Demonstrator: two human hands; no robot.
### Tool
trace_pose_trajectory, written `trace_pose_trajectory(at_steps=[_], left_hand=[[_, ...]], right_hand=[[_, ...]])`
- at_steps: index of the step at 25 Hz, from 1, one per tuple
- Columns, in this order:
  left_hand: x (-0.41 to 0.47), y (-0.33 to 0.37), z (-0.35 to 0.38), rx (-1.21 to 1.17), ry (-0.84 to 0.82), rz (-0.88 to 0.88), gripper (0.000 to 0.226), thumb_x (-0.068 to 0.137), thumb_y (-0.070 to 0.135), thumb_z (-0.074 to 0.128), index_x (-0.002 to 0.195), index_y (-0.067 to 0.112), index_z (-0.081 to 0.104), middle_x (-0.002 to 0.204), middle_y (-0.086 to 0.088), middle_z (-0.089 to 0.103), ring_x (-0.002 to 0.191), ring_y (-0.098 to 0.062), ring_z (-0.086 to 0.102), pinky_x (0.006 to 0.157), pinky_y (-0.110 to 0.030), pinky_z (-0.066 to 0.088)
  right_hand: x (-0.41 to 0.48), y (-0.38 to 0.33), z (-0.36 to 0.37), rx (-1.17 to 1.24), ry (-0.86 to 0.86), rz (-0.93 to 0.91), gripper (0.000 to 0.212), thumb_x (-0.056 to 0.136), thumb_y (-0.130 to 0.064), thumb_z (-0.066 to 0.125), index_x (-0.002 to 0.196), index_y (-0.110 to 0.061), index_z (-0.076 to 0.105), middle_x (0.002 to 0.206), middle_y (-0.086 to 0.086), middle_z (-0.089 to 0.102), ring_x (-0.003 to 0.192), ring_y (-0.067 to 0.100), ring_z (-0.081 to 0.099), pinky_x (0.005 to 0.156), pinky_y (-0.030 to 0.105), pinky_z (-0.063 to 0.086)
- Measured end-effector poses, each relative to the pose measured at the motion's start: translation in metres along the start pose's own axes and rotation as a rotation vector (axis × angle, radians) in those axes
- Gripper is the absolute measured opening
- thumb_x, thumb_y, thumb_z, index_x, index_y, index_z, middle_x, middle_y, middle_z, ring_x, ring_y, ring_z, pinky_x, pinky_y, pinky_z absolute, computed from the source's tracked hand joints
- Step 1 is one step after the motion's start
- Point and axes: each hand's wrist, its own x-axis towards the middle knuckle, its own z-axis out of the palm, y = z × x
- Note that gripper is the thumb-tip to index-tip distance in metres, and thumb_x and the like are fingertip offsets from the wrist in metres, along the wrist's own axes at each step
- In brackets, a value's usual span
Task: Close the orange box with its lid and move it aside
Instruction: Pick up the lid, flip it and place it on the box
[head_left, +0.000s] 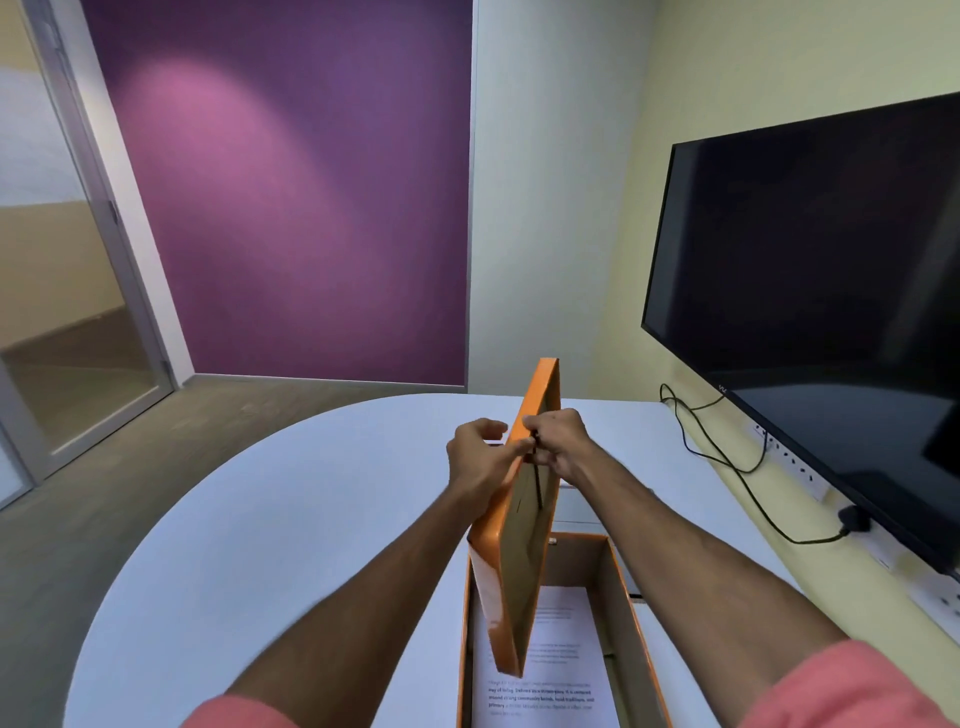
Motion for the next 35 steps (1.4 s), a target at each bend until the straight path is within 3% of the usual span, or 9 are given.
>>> trace_pose_trajectory(at_steps=[4,8,10,13,17,23,28,32,35], left_hand=[[0.014,-0.019,-0.009,-0.151,0.015,-0.238,0.039,0.087,0.036,0.065,0.112,0.006,0.063,0.116,-0.011,0.066,0.103,-0.026,0.06,0.096,-0.042,0.051],[0.014,-0.044,-0.017,-0.028,-0.101,-0.328,0.042,0.094,0.044,0.05,0.112,0.007,0.055,0.107,-0.007,0.055,0.096,-0.021,0.052,0.083,-0.035,0.044],[0.017,-0.058,-0.023,0.008,-0.161,-0.396,0.051,0.094,0.051,0.045,0.118,0.006,0.05,0.122,-0.014,0.053,0.109,-0.027,0.052,0.09,-0.04,0.043],[0.023,-0.071,-0.029,-0.001,-0.188,-0.469,0.078,0.091,0.062,0.04,0.147,0.009,0.029,0.154,-0.014,0.033,0.137,-0.037,0.038,0.109,-0.051,0.034],[0.033,-0.077,-0.037,-0.125,-0.131,-0.483,0.08,0.091,0.064,0.036,0.149,0.01,0.025,0.155,-0.014,0.032,0.139,-0.038,0.036,0.112,-0.054,0.029],[0.043,-0.083,-0.047,-0.157,-0.023,-0.447,0.061,0.093,0.045,0.052,0.139,0.006,0.04,0.145,-0.017,0.045,0.128,-0.04,0.047,0.106,-0.055,0.041],[0.036,-0.089,-0.049,-0.107,0.086,-0.372,0.058,0.088,0.031,0.065,0.137,0.009,0.043,0.139,-0.018,0.051,0.123,-0.038,0.052,0.103,-0.051,0.044],[0.024,-0.085,-0.041,-0.094,0.064,-0.313,0.059,0.089,0.036,0.063,0.139,0.013,0.043,0.136,-0.016,0.054,0.118,-0.037,0.057,0.102,-0.051,0.046],[0.014,-0.095,-0.033,-0.044,0.008,-0.291,0.062,0.082,0.048,0.064,0.134,0.021,0.045,0.138,-0.014,0.05,0.119,-0.036,0.056,0.1,-0.054,0.048]], right_hand=[[-0.001,-0.002,-0.011,0.11,-0.024,-0.014,0.021,0.093,-0.002,0.053,0.072,-0.004,0.054,0.072,0.012,0.059,0.063,0.021,0.059,0.063,0.042,0.056],[-0.003,-0.012,-0.028,0.168,-0.09,-0.065,0.022,0.096,-0.008,0.05,0.075,-0.009,0.055,0.079,0.01,0.06,0.072,0.021,0.059,0.068,0.042,0.052],[-0.004,-0.016,-0.037,0.219,-0.105,-0.085,0.02,0.097,-0.012,0.05,0.079,-0.009,0.058,0.083,0.01,0.063,0.078,0.022,0.061,0.067,0.039,0.052],[-0.002,-0.019,-0.052,0.281,-0.127,-0.079,0.021,0.097,-0.018,0.051,0.094,-0.003,0.064,0.087,0.012,0.069,0.075,0.024,0.068,0.068,0.039,0.058],[0.002,-0.018,-0.068,0.21,-0.151,-0.016,0.027,0.096,-0.028,0.052,0.094,-0.004,0.066,0.074,0.011,0.073,0.062,0.023,0.07,0.068,0.041,0.06],[0.003,-0.001,-0.077,0.084,-0.163,-0.058,0.031,0.096,-0.031,0.053,0.084,-0.006,0.067,0.064,0.007,0.07,0.052,0.02,0.065,0.057,0.033,0.058],[0.004,0.024,-0.084,-0.15,-0.006,-0.113,0.037,0.1,-0.028,0.041,0.073,-0.008,0.055,0.059,0.005,0.051,0.052,0.018,0.047,0.054,0.026,0.04],[0.009,0.052,-0.093,-0.367,-0.041,-0.071,0.053,0.095,-0.053,0.038,0.093,-0.006,0.063,0.083,0.009,0.066,0.073,0.022,0.062,0.072,0.035,0.053],[0.003,0.074,-0.101,-0.432,-0.095,-0.08,0.052,0.097,-0.045,0.043,0.133,-0.008,0.047,0.123,0.003,0.057,0.111,0.029,0.058,0.096,0.042,0.048]])
